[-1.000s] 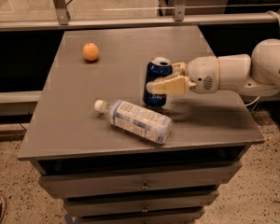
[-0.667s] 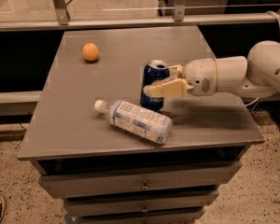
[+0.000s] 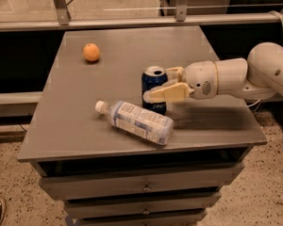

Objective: Move pepsi can near blue plastic bottle

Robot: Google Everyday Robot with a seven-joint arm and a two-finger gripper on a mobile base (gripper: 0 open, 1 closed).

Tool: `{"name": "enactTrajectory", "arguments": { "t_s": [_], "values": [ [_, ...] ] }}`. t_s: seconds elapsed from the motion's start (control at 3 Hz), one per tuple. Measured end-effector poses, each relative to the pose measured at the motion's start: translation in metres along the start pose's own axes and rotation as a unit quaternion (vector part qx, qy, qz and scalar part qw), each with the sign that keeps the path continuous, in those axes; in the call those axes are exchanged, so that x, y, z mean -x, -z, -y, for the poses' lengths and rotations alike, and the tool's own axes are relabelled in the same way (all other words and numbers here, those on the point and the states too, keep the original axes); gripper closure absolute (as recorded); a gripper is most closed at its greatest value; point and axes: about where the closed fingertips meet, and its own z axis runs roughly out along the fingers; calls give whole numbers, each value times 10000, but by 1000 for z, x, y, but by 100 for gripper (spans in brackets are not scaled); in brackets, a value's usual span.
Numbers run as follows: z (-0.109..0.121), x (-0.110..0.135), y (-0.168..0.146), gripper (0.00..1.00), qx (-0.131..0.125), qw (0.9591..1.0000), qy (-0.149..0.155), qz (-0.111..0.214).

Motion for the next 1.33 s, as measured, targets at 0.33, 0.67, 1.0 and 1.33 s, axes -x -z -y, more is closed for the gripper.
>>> {"name": "enactTrajectory", "arguments": {
  "t_s": [0.33,0.67,1.0,1.33],
  "values": [
    [-1,0,1,0,15,10000,6,-6],
    [2,3,7,0,-62,9999,97,-38],
    [19,15,38,0,-310,9991,280,36],
    [44,62,117,0,-907,9918,872,210]
  ]
}}
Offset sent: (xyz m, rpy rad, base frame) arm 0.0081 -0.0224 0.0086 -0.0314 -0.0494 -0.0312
